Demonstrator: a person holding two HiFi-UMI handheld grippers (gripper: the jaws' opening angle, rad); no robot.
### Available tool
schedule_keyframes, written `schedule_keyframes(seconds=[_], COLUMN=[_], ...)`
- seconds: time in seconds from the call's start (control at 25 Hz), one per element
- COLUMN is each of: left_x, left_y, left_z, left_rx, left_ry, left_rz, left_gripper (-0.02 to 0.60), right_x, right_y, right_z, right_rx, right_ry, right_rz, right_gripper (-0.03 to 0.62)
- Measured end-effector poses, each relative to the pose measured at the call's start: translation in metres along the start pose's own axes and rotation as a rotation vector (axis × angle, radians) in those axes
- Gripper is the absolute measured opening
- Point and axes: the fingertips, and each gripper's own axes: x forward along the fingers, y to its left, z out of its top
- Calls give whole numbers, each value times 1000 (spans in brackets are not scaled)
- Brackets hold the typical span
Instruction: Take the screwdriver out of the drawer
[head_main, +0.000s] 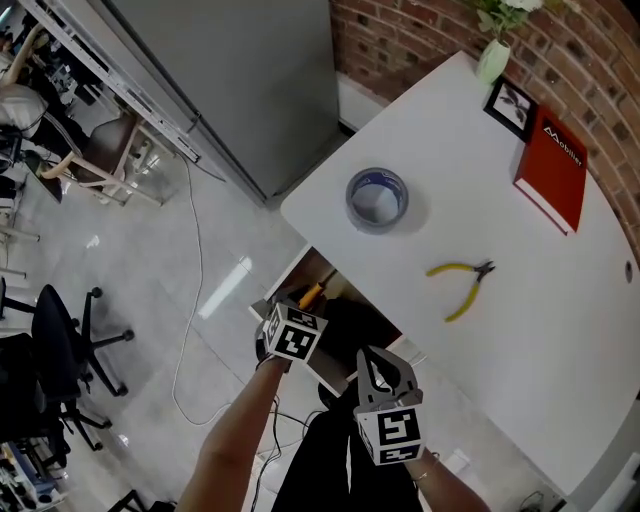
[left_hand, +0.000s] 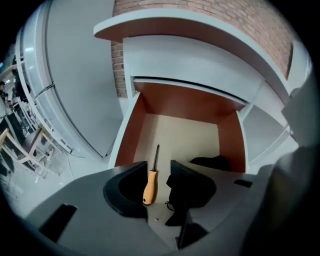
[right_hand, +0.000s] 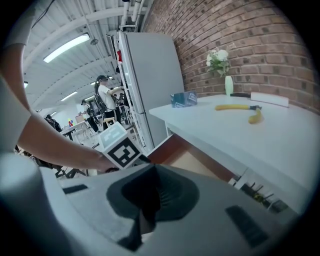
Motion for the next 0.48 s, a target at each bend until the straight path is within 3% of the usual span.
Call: schedule_keyframes(seconds=[0.48], left_x=[49], left_y=[7], left_z=[-16], left_rx=[81], left_ry=[146], left_rz=[-3], left_gripper=[140], right_x=[9], right_y=[-9], right_z=[-17], right_rx=[26], right_ry=[17], right_rz=[-24], right_gripper=[2])
